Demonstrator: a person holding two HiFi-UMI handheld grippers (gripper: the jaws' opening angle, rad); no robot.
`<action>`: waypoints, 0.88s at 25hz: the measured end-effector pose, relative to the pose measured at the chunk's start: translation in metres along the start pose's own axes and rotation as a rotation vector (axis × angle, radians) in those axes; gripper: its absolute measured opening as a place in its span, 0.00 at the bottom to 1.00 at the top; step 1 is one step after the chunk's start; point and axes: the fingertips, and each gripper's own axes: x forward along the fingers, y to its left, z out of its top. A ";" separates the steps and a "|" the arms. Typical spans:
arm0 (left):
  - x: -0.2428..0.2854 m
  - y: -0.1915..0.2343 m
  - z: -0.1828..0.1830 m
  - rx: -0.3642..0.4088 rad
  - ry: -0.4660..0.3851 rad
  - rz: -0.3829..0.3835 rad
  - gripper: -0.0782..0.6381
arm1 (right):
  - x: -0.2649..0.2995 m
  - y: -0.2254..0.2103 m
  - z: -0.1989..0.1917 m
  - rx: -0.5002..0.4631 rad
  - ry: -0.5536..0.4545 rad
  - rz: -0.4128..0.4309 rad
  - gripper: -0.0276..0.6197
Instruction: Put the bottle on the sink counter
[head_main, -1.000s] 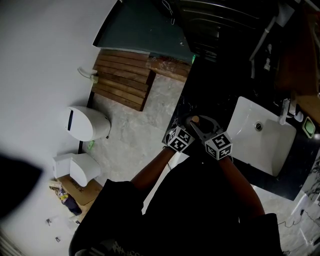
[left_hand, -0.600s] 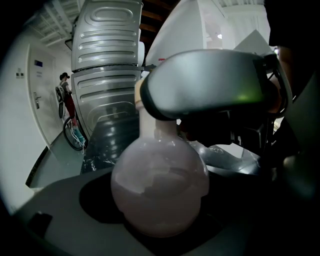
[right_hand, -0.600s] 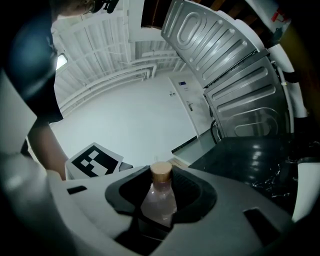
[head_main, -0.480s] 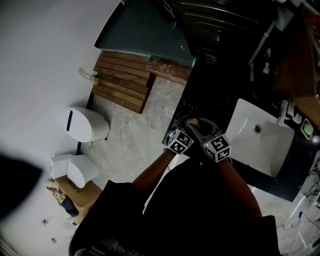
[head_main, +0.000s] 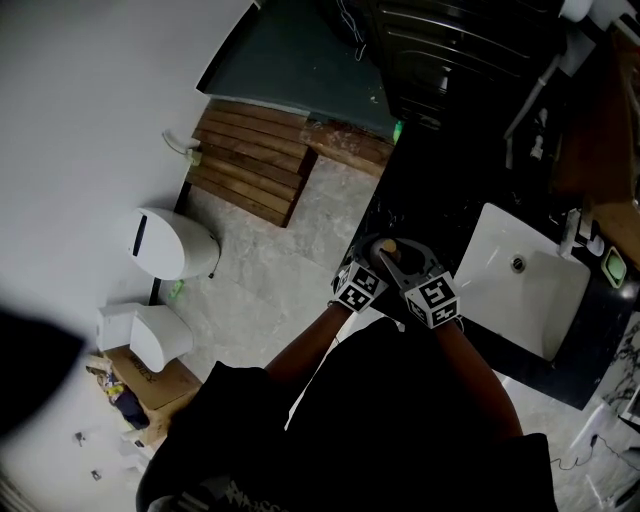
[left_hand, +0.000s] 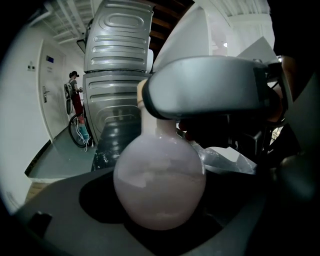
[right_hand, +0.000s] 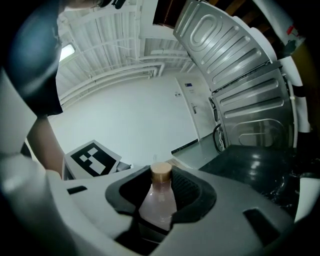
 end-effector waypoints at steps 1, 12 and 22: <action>-0.003 0.002 -0.001 -0.007 -0.006 0.005 0.66 | 0.001 -0.001 0.000 -0.007 0.001 -0.009 0.25; -0.034 0.009 -0.013 -0.041 -0.058 0.095 0.66 | 0.009 -0.029 0.009 -0.077 0.019 -0.048 0.25; -0.075 0.022 -0.044 -0.134 -0.054 0.214 0.66 | 0.035 -0.027 0.008 -0.143 0.016 -0.049 0.25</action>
